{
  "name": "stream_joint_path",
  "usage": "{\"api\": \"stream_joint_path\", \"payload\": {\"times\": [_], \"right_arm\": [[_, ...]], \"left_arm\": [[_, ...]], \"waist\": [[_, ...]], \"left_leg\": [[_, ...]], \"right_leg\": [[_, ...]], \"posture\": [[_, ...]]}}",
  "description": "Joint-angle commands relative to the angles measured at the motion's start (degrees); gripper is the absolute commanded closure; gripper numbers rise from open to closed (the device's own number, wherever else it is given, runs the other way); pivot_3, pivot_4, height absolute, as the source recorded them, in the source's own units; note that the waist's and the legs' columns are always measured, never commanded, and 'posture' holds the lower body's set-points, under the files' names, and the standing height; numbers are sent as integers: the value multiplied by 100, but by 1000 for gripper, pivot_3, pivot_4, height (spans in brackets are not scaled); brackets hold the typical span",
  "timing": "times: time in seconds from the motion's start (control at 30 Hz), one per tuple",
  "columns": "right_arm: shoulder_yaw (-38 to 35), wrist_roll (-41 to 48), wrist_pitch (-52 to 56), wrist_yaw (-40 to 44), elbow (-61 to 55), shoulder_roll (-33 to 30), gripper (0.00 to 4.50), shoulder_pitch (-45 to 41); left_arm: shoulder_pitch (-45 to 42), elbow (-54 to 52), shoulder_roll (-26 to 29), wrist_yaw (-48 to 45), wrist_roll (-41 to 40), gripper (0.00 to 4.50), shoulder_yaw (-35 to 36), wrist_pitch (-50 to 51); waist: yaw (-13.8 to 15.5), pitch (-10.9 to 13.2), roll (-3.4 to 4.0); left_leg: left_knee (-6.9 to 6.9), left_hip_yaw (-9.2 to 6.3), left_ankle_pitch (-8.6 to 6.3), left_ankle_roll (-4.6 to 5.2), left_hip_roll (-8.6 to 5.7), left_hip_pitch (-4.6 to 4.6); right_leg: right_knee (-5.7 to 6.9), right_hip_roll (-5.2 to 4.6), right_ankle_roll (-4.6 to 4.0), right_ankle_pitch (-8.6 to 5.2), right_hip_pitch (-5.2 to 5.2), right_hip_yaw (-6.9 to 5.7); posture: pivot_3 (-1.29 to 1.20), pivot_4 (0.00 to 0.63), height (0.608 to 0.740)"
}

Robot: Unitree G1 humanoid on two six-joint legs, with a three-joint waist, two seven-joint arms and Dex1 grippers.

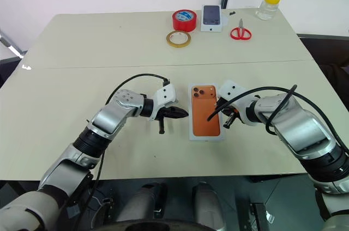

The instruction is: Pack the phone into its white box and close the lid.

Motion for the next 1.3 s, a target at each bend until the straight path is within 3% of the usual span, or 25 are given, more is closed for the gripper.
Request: {"api": "stream_joint_path", "payload": {"times": [0.03, 1.03, 1.3], "right_arm": [[-212, 69, -54, 73, -245, -52, 4466, -167], [-240, -7, -115, 99, -156, -76, 4466, -156], [-906, 21, -919, 523, 120, -665, 4466, 234]], "left_arm": [[-54, -215, -61, 0, -198, 4500, 156, 4], [-73, 94, -107, 228, -211, 4500, 356, 82], [-541, 406, -127, 375, -559, 4500, 962, 90]], "waist": [[0, 0, 0], [-1, 0, 0], [14, 0, -1]], "left_leg": [[0, 0, 0, 0, 0, 0], [1, 0, 0, 0, 0, 0], [2, 0, 0, 0, -1, -1]], "right_leg": [[0, 0, 0, 0, 0, 0], [0, 0, 0, 0, 0, 0], [0, -1, 0, 0, 0, -1]], "posture": [[0, 150, 740], [0, 150, 740], [0, 150, 740]]}}
